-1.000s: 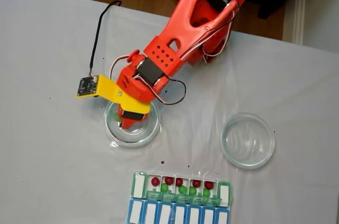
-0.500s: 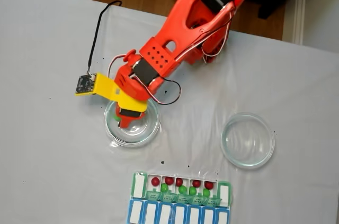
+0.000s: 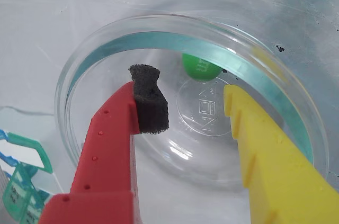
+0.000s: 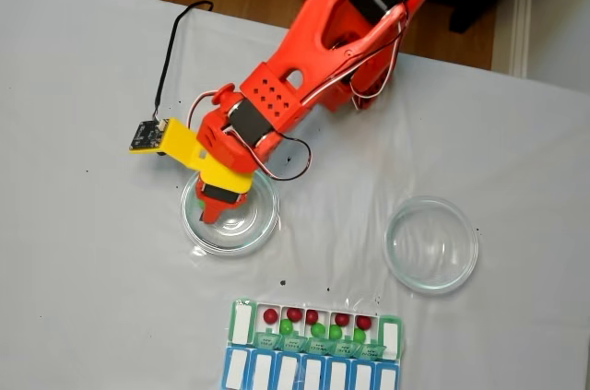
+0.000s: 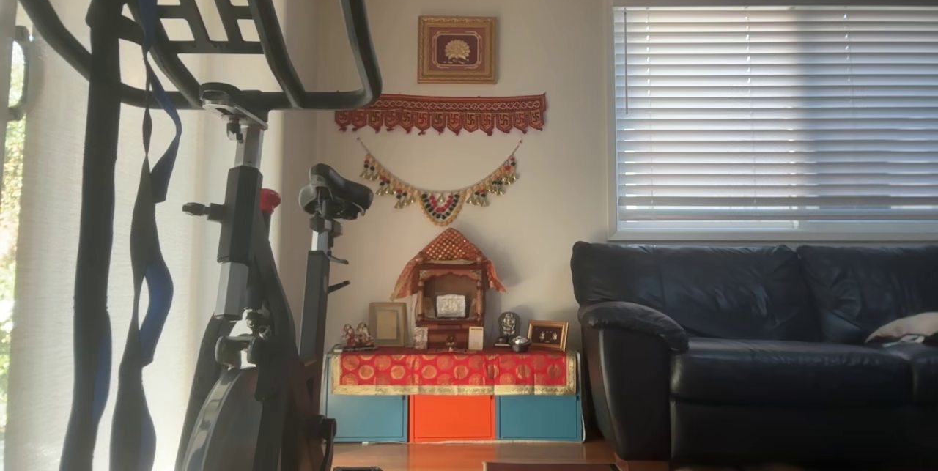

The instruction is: Sort medicines into box.

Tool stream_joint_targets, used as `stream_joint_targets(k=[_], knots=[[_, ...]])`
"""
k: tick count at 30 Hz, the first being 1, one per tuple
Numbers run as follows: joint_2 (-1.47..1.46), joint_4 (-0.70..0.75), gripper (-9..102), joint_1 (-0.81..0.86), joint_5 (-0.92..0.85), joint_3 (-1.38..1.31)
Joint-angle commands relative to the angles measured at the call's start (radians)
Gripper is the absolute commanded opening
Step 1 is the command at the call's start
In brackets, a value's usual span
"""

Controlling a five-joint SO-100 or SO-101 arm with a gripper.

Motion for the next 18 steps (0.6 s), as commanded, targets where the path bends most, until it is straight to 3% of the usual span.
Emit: stream_joint_targets(k=[1, 18], knots=[[0.015, -0.025, 20, 0.018, 0.008, -0.051], [-0.167, -0.104, 16, 0.009, 0.057, -0.123]])
